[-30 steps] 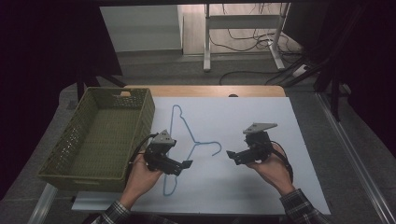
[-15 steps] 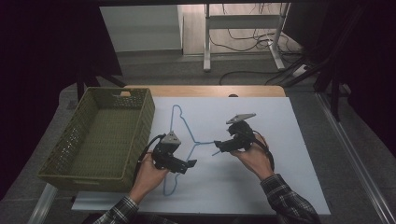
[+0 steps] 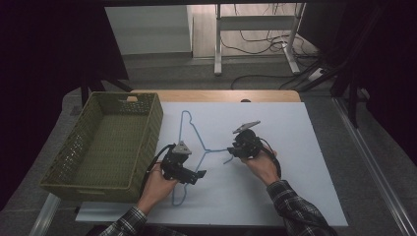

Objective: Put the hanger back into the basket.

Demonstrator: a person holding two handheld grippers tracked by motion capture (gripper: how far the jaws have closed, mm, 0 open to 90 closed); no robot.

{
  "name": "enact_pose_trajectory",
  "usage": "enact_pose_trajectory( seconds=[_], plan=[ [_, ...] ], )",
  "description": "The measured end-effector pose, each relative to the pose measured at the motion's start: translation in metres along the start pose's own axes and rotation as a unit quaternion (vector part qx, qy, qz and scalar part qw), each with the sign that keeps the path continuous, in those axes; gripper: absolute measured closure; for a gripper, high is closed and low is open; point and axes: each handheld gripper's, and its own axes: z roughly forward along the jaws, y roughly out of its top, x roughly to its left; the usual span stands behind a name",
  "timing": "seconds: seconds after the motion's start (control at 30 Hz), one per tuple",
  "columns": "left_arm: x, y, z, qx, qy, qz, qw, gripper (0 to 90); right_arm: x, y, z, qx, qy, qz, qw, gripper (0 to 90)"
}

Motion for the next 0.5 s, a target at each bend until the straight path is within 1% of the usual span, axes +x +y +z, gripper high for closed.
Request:
enact_pose_trajectory(
  seconds=[0.1, 0.13, 0.17, 0.33, 0.4, 0.43, 0.47, 0.5],
  plan=[
    [0.001, -0.001, 0.004, 0.006, 0.004, -0.004, 1.0000, 3.7, -0.001, -0.002, 0.006, 0.006, 0.003, -0.002, 1.0000, 70.4],
    [0.002, -0.001, 0.004, 0.010, 0.005, -0.001, 0.9999, 3.8, -0.002, -0.002, 0.008, 0.006, -0.001, -0.002, 1.0000, 70.9],
    [0.001, -0.001, 0.005, 0.008, 0.006, -0.004, 0.9999, 3.9, -0.002, -0.003, 0.010, 0.008, -0.003, -0.002, 1.0000, 71.1],
    [0.000, 0.000, 0.008, 0.013, 0.008, -0.003, 0.9999, 3.9, -0.005, -0.005, 0.022, 0.017, -0.015, 0.005, 0.9997, 73.7],
    [0.000, 0.000, 0.009, 0.015, 0.012, -0.004, 0.9998, 3.9, -0.005, -0.007, 0.027, 0.030, -0.019, 0.004, 0.9994, 77.4],
    [0.000, 0.000, 0.009, 0.016, 0.012, -0.004, 0.9998, 3.8, -0.004, -0.007, 0.027, 0.024, -0.019, 0.004, 0.9995, 82.9],
    [0.000, 0.000, 0.009, 0.018, 0.013, -0.005, 0.9997, 3.8, -0.003, -0.007, 0.027, 0.026, -0.018, 0.005, 0.9995, 83.7],
    [0.000, 0.000, 0.010, 0.019, 0.014, -0.005, 0.9997, 3.9, -0.002, -0.007, 0.027, 0.028, -0.023, 0.004, 0.9993, 84.4]
  ],
)
